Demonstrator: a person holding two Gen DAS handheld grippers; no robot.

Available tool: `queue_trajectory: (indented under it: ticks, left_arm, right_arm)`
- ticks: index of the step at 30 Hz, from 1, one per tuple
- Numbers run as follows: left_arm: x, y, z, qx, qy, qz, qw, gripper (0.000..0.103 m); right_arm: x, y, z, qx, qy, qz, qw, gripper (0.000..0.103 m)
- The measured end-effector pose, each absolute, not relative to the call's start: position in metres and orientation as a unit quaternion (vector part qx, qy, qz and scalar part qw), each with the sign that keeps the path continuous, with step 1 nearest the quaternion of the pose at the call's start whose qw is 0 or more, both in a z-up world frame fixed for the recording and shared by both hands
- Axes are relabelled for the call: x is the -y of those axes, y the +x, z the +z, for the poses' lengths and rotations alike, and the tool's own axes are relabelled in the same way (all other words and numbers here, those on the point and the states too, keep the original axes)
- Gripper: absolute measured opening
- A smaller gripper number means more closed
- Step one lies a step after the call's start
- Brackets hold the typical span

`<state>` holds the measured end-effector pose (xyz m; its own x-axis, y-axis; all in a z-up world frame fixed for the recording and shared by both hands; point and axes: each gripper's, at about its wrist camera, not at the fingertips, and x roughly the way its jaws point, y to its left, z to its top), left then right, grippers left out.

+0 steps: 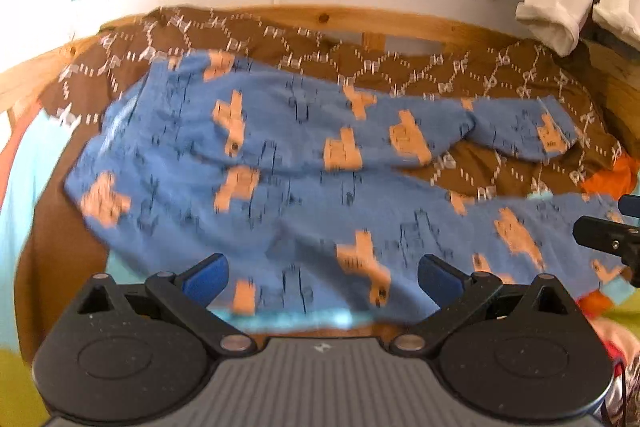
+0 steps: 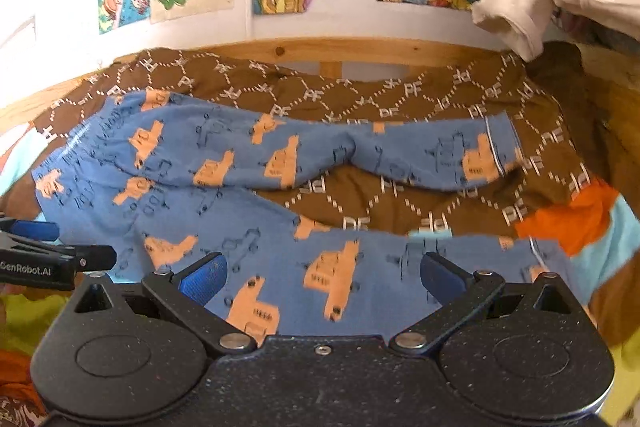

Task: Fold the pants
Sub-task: 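Move both grippers to the pant hems and close on the cuffs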

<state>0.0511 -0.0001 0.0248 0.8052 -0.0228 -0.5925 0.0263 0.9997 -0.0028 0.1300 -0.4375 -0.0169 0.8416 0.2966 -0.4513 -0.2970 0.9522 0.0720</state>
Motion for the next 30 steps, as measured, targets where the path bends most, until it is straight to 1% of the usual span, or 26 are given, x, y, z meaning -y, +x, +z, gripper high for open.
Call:
queue_trajectory:
  ticks: [5,11,16,18,21,25,28,29,30]
  left_arm:
    - [0.003,0.091,0.052,-0.29,0.02,-0.014,0.957,0.103]
    - [0.017,0.157,0.087,-0.262,0.053,-0.014,0.964,0.103]
    - [0.061,0.238,0.093,-0.26,0.13,-0.022,0.957,0.103]
    - [0.077,0.268,0.088,-0.266,0.179,-0.029,0.947,0.103]
    - [0.089,0.304,0.081,-0.276,0.227,-0.046,0.933,0.103]
    - [0.08,0.338,0.079,-0.296,0.223,-0.082,0.925,0.102]
    - [0.078,0.358,0.075,-0.321,0.213,-0.122,0.915,0.098]
    - [0.081,0.365,0.074,-0.331,0.217,-0.134,0.909,0.095]
    - [0.085,0.371,0.072,-0.337,0.228,-0.149,0.901,0.094]
  right_arm:
    - [0.447,0.161,0.009,-0.21,-0.006,0.177,0.961,0.102]
    - [0.451,0.214,0.042,-0.202,-0.034,0.218,0.954,0.102]
    - [0.446,0.268,0.077,-0.187,-0.098,0.277,0.937,0.102]
    - [0.443,0.297,0.085,-0.211,-0.117,0.3,0.923,0.102]
    - [0.441,0.357,0.092,-0.281,-0.114,0.328,0.895,0.102]
    - [0.438,0.43,0.082,-0.33,-0.169,0.342,0.863,0.102]
    - [0.44,0.479,0.067,-0.364,-0.147,0.356,0.848,0.102]
    - [0.442,0.491,0.061,-0.368,-0.132,0.359,0.847,0.1]
    - [0.444,0.502,0.055,-0.373,-0.117,0.365,0.845,0.095]
